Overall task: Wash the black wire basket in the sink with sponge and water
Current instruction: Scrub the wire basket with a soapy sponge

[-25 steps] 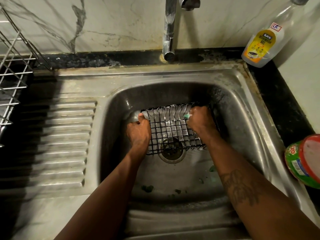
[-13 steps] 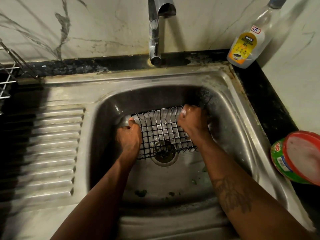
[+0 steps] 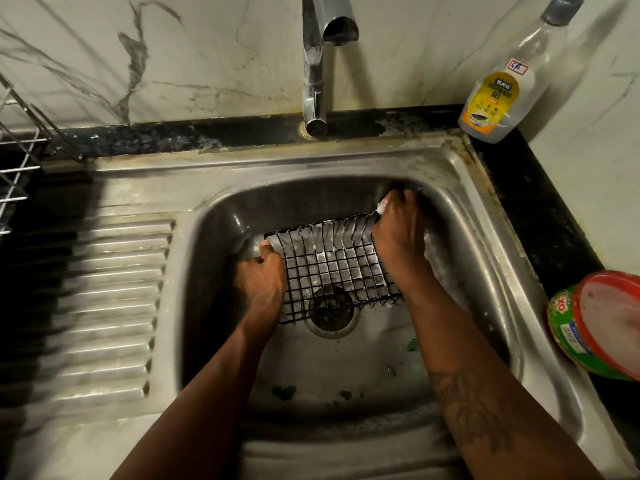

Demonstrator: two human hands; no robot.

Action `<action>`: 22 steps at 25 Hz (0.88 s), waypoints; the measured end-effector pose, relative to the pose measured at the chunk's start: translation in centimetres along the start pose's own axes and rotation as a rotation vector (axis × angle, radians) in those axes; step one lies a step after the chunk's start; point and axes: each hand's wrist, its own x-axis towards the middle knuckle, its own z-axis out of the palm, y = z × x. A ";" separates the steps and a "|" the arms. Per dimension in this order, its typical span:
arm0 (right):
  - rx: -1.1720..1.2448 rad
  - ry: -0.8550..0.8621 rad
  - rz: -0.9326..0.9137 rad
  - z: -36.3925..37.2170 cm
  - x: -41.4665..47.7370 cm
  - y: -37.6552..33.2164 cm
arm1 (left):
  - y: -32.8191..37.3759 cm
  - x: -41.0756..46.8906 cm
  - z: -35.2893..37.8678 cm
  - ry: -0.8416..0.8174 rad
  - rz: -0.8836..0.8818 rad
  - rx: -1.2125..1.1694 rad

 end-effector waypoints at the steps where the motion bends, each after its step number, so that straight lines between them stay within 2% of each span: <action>1: -0.036 -0.024 0.017 0.2 0.1 -0.1 | -0.2 0.2 0.2 -0.016 0.001 -0.005; 3: -0.084 -0.103 0.003 0.2 -0.6 -0.9 | -0.3 0.1 0.3 0.016 -0.009 -0.051; 4: -0.072 -0.151 -0.063 0.1 -1.4 -2.0 | -0.3 0.0 0.2 0.025 -0.025 -0.086; 6: 0.054 -0.255 -0.262 0.4 -3.2 -5.3 | 0.0 -0.2 0.2 0.004 -0.047 -0.130; 8: 0.059 -0.292 -0.479 1.2 -4.6 -8.5 | 0.1 -0.6 0.1 0.051 -0.023 -0.017; 9: 0.076 -0.308 -0.515 1.5 -4.6 -9.3 | 0.0 -0.4 0.0 0.078 0.004 0.019; 11: 0.089 -0.299 -0.513 1.6 -3.9 -8.5 | 0.0 -0.4 -0.1 0.077 0.015 0.018; 12: 0.050 -0.276 -0.447 1.1 -3.4 -7.1 | 0.1 -0.5 -0.1 0.071 0.006 0.011; 15: -0.106 -0.110 -0.095 -1.0 -0.5 -0.6 | -0.3 0.3 0.0 0.069 0.005 -0.035; 17: -0.137 -0.046 0.036 -1.6 0.4 1.6 | -0.6 0.7 0.1 0.067 0.005 -0.046; 19: -0.060 -0.082 -0.053 -0.9 -0.6 -0.7 | -1.0 0.9 0.3 0.043 -0.012 -0.073; 22: 0.069 -0.304 -0.374 0.9 -3.9 -7.5 | -0.6 0.4 0.2 0.026 -0.018 -0.078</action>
